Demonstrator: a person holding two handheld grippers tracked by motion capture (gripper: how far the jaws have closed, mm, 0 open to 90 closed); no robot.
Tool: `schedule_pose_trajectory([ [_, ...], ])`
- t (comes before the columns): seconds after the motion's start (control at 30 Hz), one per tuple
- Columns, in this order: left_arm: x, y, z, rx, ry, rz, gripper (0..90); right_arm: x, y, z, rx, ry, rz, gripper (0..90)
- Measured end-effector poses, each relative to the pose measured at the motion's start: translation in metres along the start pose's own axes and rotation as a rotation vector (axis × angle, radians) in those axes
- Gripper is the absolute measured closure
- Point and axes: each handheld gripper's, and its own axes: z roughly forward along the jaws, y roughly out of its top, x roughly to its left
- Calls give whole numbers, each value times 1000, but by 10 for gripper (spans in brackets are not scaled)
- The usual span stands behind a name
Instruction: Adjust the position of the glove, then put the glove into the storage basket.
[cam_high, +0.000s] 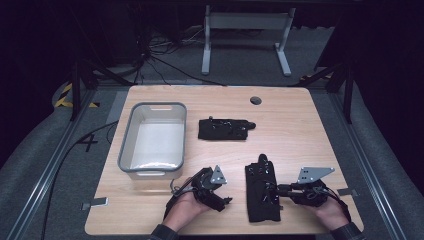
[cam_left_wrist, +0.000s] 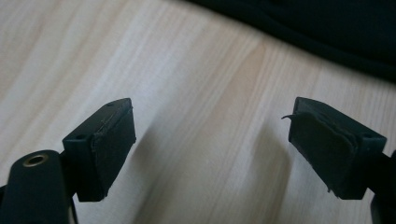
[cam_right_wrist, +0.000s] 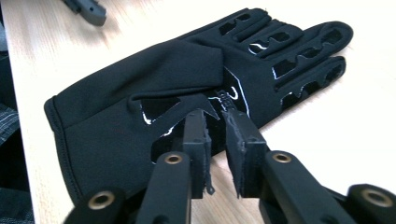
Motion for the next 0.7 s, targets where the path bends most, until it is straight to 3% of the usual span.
schedule_pose_trajectory([
  [0.23,10,18,-1,-13,5,-41,306,-3,-1,-6,-12,-12,8,712],
  [0.4,19,34,1,-18,23,-67,551,-7,-3,-9,-14,-12,15,681],
  [0.43,21,39,2,-14,31,-65,551,-7,-3,-10,-16,-14,17,676],
  [0.47,22,43,2,-15,42,-60,663,-7,-3,-12,-21,-17,19,669],
  [0.5,23,46,2,-11,44,-61,663,-7,-3,-12,-21,-17,19,669],
  [0.6,29,58,5,-3,77,-56,874,-7,-3,-13,-22,-18,18,660],
  [0.7,39,71,15,34,119,-87,898,-7,-3,-13,-21,-16,18,634],
])
